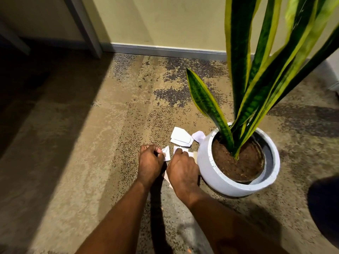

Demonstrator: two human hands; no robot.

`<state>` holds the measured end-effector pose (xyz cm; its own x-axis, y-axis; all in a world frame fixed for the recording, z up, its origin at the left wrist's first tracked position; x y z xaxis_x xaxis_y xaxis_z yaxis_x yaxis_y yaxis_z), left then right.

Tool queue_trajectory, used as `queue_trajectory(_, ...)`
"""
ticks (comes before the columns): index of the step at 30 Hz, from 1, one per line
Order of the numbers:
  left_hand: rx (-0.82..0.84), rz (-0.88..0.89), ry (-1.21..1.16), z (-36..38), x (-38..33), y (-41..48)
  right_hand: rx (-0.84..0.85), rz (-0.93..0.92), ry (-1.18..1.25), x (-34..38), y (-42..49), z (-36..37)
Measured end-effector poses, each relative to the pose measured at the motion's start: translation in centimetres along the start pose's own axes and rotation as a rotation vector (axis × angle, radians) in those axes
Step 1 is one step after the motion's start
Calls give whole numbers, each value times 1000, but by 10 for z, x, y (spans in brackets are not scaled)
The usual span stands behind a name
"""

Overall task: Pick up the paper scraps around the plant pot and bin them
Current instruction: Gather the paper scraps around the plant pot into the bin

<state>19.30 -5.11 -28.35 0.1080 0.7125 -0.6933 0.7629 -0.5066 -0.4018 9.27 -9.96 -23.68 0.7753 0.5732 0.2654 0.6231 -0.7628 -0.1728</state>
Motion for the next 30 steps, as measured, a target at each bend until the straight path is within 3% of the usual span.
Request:
queue_trajectory(5,-40,19,65,4,2,-1,-70,-38,-9,2,-5,-5)
queue_trajectory(12,-33,52,95,3,-1,-2,-154,47,57,6,-13,-6)
queue_trajectory(20,30,12,1,-8,-6,-5,-290,9,47,7,-39,-26)
queue_trajectory(27,-78,-57,-190,-41,-20,-60,-406,86,235,-2,-71,-73)
queue_trajectory(30,-81,-46,-226,-54,-38,-92,-351,159,422,-8,-82,-94)
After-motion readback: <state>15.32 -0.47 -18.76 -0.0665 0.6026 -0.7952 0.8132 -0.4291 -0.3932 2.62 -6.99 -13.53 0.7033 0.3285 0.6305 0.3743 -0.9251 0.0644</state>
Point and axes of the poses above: each hand's wrist, its own y-axis towards the middle knuckle, its own z-axis out of the palm, x = y × z, the point moved 2 cm from there along y, towards the middle knuckle, and after that the axes turned 8 degrees about -z, right-handed, at the moved point
